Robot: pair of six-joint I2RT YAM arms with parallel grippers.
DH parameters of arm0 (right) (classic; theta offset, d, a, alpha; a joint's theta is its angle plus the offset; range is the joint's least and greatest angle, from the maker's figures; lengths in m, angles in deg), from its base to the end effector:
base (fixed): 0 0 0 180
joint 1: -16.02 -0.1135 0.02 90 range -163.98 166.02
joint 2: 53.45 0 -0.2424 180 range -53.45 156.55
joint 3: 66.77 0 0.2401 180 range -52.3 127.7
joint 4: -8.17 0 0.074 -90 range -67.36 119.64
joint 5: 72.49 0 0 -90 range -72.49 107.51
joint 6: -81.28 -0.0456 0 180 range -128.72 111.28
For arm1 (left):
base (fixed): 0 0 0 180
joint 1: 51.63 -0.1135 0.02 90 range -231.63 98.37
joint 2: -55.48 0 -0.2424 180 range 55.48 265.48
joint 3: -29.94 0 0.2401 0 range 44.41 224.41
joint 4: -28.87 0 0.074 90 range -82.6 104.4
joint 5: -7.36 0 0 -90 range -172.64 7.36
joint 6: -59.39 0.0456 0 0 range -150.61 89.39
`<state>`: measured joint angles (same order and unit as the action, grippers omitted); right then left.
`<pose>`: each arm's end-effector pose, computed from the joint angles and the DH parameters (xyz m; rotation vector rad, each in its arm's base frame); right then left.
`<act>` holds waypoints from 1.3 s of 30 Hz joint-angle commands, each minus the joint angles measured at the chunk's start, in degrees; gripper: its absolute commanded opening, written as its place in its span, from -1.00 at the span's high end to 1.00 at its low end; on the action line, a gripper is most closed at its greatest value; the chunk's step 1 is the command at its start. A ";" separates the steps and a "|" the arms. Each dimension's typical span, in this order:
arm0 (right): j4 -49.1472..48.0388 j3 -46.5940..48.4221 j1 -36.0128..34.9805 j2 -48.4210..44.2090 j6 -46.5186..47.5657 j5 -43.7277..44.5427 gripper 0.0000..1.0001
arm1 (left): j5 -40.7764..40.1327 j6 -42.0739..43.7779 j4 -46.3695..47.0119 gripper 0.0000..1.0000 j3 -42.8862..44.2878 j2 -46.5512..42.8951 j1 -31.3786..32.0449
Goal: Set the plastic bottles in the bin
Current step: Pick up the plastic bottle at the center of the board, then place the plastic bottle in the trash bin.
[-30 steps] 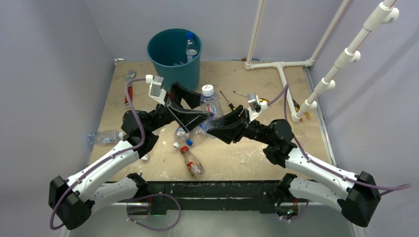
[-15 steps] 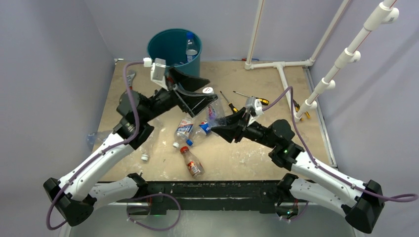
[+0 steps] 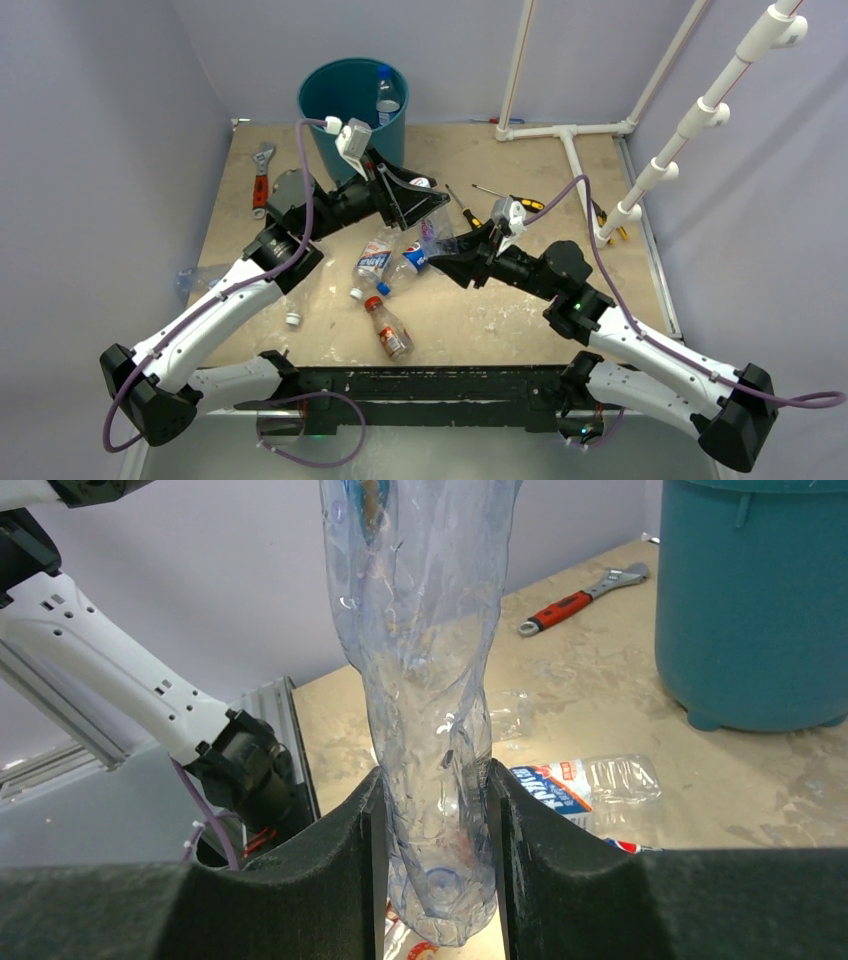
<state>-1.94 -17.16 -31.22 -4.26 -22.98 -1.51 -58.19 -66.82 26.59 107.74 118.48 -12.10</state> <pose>0.1363 0.1693 0.3201 -0.6979 1.3190 1.1104 0.1846 -0.1768 0.4159 0.4382 1.4540 -1.3725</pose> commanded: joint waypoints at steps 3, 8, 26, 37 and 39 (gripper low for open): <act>-1.56 1.44 -0.31 -0.24 1.84 1.23 0.62 | -0.43 0.26 1.51 -0.31 2.51 -1.31 0.07; -1.18 0.84 -0.31 -1.02 2.39 1.96 0.63 | -0.93 0.10 1.53 -0.11 2.50 -2.00 0.02; 7.17 7.14 -0.31 -4.14 -5.42 1.45 -0.98 | -16.04 8.46 -7.62 1.00 7.43 -2.11 0.02; 17.99 2.51 -0.31 -15.38 -5.44 8.66 -0.98 | -47.46 39.71 4.46 1.00 23.14 8.81 -1.51; 17.25 0.13 -0.31 -16.99 -6.80 8.73 -0.98 | -46.82 39.98 4.95 1.00 28.70 13.74 -5.99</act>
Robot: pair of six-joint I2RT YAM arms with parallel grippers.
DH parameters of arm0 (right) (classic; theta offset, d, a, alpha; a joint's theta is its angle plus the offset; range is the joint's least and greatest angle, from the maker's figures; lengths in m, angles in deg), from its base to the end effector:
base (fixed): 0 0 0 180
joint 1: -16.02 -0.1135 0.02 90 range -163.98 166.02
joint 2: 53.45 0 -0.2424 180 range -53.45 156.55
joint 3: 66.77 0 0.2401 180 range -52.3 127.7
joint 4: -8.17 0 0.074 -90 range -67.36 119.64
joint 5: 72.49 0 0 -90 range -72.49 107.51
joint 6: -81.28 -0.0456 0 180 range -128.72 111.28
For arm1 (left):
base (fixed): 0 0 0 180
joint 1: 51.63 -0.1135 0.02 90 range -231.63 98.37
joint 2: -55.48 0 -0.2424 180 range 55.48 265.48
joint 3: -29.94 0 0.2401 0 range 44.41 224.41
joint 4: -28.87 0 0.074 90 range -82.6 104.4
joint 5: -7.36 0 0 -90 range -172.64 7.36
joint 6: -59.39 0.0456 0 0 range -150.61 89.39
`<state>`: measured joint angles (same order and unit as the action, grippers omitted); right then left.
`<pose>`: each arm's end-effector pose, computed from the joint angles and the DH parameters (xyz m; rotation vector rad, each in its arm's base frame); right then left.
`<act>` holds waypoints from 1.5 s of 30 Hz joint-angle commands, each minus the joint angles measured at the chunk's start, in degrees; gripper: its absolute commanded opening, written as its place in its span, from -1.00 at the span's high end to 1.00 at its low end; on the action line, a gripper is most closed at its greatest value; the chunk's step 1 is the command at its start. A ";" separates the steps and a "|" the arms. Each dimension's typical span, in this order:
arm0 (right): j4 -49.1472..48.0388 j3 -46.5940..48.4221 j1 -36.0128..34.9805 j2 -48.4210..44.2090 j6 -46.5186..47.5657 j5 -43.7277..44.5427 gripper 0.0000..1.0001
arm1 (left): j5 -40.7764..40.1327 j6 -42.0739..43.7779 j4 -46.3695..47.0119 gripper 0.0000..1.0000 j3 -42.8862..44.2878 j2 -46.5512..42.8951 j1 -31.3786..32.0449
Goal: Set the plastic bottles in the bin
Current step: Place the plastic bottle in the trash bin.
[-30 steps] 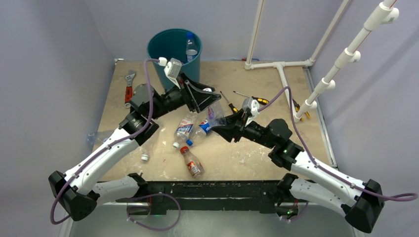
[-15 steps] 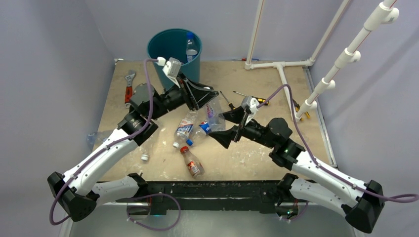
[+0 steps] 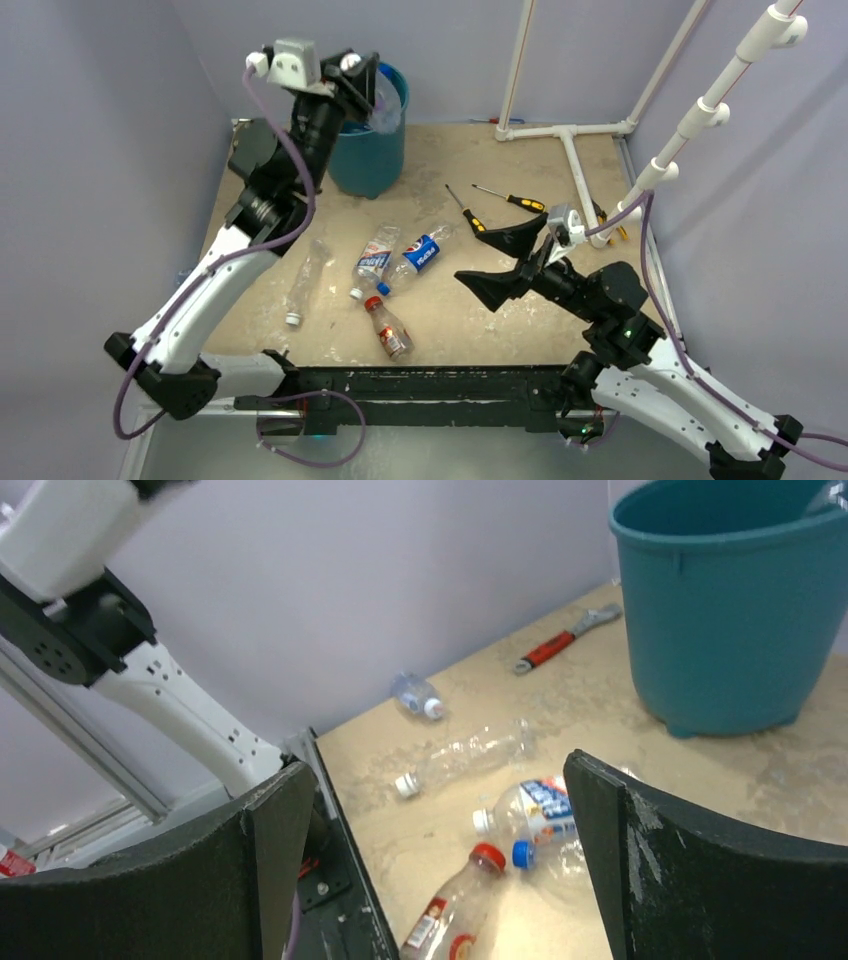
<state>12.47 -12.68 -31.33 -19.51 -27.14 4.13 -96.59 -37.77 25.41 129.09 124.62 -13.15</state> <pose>0.0994 0.1235 0.3639 -0.5492 1.2760 1.1216 0.2005 -0.1453 0.5130 0.0888 1.1366 -0.5755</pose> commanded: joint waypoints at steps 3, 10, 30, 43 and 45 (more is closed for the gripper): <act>1.28 -7.40 -0.20 -3.32 -4.35 3.29 -0.98 | -4.68 4.69 8.67 1.00 11.30 13.93 -13.76; -1.38 -11.52 -0.20 -5.61 -5.91 4.10 -0.98 | -2.81 3.84 22.34 1.00 11.82 25.02 -20.29; -4.05 -9.38 -0.20 1.35 -4.58 10.27 -0.97 | -2.17 -3.43 19.88 1.00 3.55 36.88 -22.88; -4.40 -8.10 -0.20 2.27 -4.94 11.92 -0.98 | -5.09 -10.34 6.48 -0.97 7.18 26.95 -22.83; -3.99 -6.44 -0.20 3.68 -3.92 12.13 -0.98 | -6.26 -10.29 3.04 -0.98 9.10 23.80 -22.83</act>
<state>9.87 -23.59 -31.33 -16.85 -32.25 14.51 -100.11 -46.62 33.38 130.80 157.76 -36.01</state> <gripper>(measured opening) 0.987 0.986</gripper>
